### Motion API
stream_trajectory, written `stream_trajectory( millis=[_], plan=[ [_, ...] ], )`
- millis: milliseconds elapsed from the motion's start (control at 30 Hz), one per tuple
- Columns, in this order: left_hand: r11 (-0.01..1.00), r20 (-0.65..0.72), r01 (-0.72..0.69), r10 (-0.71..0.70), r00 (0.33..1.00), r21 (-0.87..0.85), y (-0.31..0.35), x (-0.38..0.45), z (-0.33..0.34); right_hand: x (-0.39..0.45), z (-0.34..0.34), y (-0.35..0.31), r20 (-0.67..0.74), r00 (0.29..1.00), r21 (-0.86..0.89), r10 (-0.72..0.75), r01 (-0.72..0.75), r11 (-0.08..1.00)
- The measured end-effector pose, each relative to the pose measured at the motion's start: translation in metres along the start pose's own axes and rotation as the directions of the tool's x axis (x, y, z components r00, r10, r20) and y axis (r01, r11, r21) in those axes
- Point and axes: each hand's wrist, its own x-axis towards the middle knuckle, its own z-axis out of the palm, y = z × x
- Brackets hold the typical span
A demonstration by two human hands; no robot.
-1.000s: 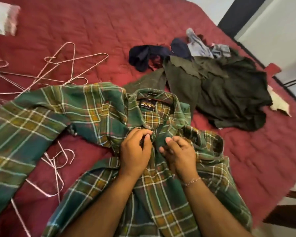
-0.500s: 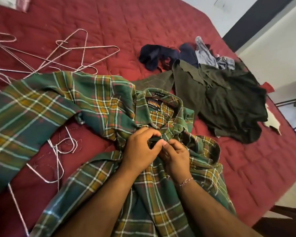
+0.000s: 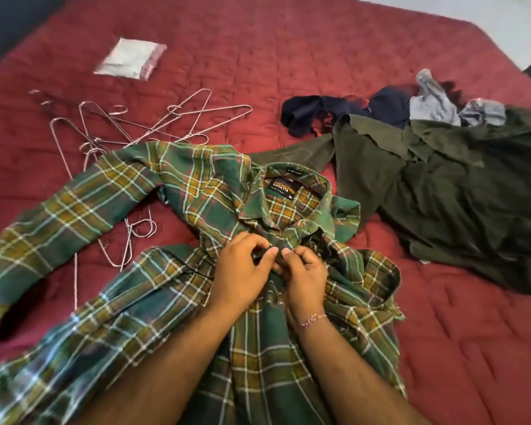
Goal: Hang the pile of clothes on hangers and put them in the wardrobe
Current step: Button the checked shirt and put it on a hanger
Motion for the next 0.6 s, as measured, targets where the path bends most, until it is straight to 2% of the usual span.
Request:
stream_trajectory(
  millis=[100,233,367,600],
  plan=[
    [0.997,0.004,0.054,-0.053,0.999,-0.050,0.007,-0.008,0.002,-0.005,-0.003,-0.004,0.013,1.000,-0.028,-0.022,0.023,0.999],
    [0.983,0.028,0.120,-0.117,0.993,-0.137,0.009,-0.010,-0.005,-0.018,-0.009,-0.006,0.067,0.988,-0.246,-0.139,0.151,0.957],
    [0.958,-0.006,0.122,-0.128,0.992,-0.258,0.007,-0.019,-0.014,-0.030,-0.006,-0.012,0.112,0.967,-0.346,-0.228,0.253,0.903],
    [0.966,-0.033,0.135,-0.146,0.989,-0.220,0.004,-0.034,-0.018,-0.038,-0.009,-0.009,0.215,0.934,-0.477,-0.286,0.356,0.804]
  ],
)
